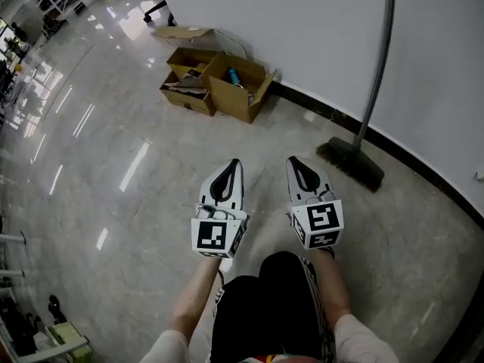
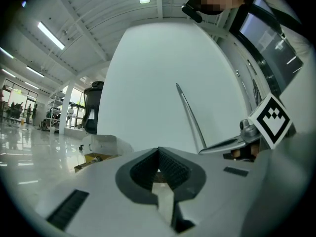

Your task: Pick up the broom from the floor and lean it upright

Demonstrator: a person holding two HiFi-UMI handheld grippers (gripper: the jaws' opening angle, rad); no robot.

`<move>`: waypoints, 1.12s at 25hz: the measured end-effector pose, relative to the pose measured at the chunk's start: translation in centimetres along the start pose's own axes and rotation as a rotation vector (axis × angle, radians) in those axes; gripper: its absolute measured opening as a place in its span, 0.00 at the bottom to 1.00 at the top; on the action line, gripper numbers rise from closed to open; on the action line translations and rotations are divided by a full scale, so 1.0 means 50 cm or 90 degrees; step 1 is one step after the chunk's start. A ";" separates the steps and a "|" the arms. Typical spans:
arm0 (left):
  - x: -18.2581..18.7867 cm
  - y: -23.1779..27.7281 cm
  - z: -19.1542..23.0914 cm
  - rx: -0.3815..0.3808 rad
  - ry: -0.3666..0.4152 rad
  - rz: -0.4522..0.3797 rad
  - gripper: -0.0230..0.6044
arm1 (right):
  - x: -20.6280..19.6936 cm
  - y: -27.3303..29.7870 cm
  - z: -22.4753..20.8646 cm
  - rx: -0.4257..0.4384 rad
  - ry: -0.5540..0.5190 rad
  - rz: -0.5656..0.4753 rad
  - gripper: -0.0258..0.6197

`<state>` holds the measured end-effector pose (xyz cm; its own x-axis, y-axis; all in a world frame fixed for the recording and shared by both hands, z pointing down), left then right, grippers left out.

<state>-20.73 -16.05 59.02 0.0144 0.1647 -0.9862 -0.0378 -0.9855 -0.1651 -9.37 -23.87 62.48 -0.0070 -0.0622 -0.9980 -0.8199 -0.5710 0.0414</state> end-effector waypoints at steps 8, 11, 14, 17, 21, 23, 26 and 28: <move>0.301 0.026 0.034 0.058 -0.067 0.026 0.11 | 0.256 -0.035 0.065 0.000 0.075 0.141 0.06; 0.517 0.036 0.044 0.067 -0.078 0.033 0.11 | 0.455 -0.068 0.111 -0.001 0.143 0.161 0.06; 0.761 0.053 0.058 0.080 -0.082 0.032 0.11 | 0.703 -0.094 0.164 0.020 0.145 0.164 0.06; 0.996 0.039 0.049 0.088 -0.071 0.053 0.11 | 0.943 -0.136 0.207 0.059 0.092 0.174 0.06; 1.247 -0.049 0.010 0.125 -0.041 0.056 0.11 | 1.198 -0.239 0.217 0.078 0.003 0.180 0.06; 1.311 -0.068 -0.017 0.142 -0.042 0.034 0.11 | 1.295 -0.278 0.187 0.064 -0.031 0.157 0.06; 1.355 -0.122 -0.053 0.131 -0.026 0.034 0.11 | 1.359 -0.348 0.215 0.060 -0.016 0.109 0.06; 1.376 -0.131 -0.083 0.115 -0.015 0.027 0.11 | 1.382 -0.383 0.234 0.065 -0.009 0.084 0.06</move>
<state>-15.37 1.60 -7.73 -0.0149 0.1269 -0.9918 -0.2170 -0.9687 -0.1207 -0.83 -7.64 -7.81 -0.1260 -0.1196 -0.9848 -0.8655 -0.4719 0.1681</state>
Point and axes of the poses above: the fingertips, and each gripper's own axes: y forward along the fingers, z to its left, x out of its top, the point moved 3 cm from there along -y, backward along the fingers, and after that the axes turned 11 degrees about -z, right-handed, at the moved point
